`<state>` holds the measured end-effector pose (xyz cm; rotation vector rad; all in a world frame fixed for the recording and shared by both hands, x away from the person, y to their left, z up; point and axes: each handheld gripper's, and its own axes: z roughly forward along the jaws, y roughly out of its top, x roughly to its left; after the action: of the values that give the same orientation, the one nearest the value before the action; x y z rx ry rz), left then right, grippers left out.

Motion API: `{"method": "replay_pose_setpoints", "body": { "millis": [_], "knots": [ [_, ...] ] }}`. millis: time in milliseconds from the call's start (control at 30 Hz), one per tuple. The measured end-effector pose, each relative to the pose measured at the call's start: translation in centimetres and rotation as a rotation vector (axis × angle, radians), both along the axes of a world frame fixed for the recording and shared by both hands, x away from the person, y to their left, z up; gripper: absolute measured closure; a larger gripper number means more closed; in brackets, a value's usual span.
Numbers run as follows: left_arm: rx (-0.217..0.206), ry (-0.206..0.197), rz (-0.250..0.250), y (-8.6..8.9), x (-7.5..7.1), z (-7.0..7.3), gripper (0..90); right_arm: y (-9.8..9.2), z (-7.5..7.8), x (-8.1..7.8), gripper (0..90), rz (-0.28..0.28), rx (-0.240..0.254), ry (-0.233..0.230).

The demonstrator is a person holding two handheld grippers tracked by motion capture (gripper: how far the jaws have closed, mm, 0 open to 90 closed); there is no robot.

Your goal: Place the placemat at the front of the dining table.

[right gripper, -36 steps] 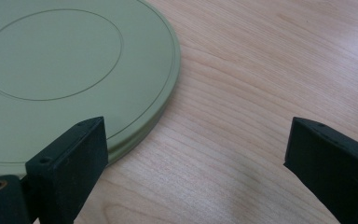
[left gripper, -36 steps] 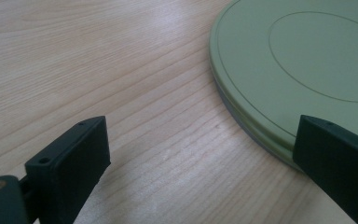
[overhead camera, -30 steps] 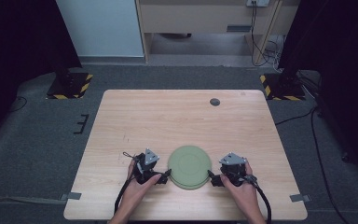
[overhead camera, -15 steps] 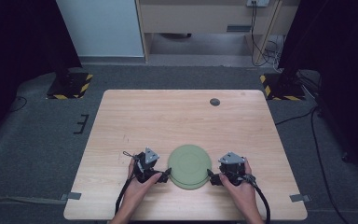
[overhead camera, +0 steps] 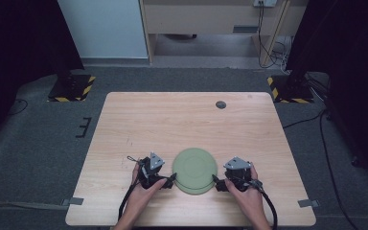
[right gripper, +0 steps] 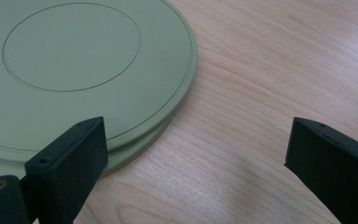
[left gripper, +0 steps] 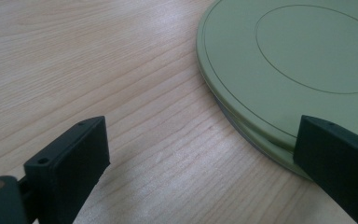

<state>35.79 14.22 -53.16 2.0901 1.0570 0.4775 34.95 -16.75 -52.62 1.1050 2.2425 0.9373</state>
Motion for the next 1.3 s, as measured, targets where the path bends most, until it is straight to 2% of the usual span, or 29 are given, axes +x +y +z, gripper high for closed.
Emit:
{"method": "replay_pose_setpoints", "body": {
  "millis": [467,767,1033,1300],
  "knots": [
    [0.000,-0.015,0.030,-0.13,0.32,-0.04,1.4,0.20,-0.03,0.37,3.8,-0.035,0.000,-0.011],
    [0.000,-0.014,0.015,0.02,0.08,0.07,2.7,0.11,0.06,0.11,5.3,-0.022,-0.006,0.000],
    [0.004,-0.013,0.023,-0.11,0.18,-0.08,2.4,0.15,-0.08,0.09,5.5,-0.011,-0.007,0.002],
    [0.003,-0.021,0.039,-0.21,0.31,-0.07,1.6,0.22,-0.11,0.32,4.6,-0.032,-0.001,-0.007]
  ]
}}
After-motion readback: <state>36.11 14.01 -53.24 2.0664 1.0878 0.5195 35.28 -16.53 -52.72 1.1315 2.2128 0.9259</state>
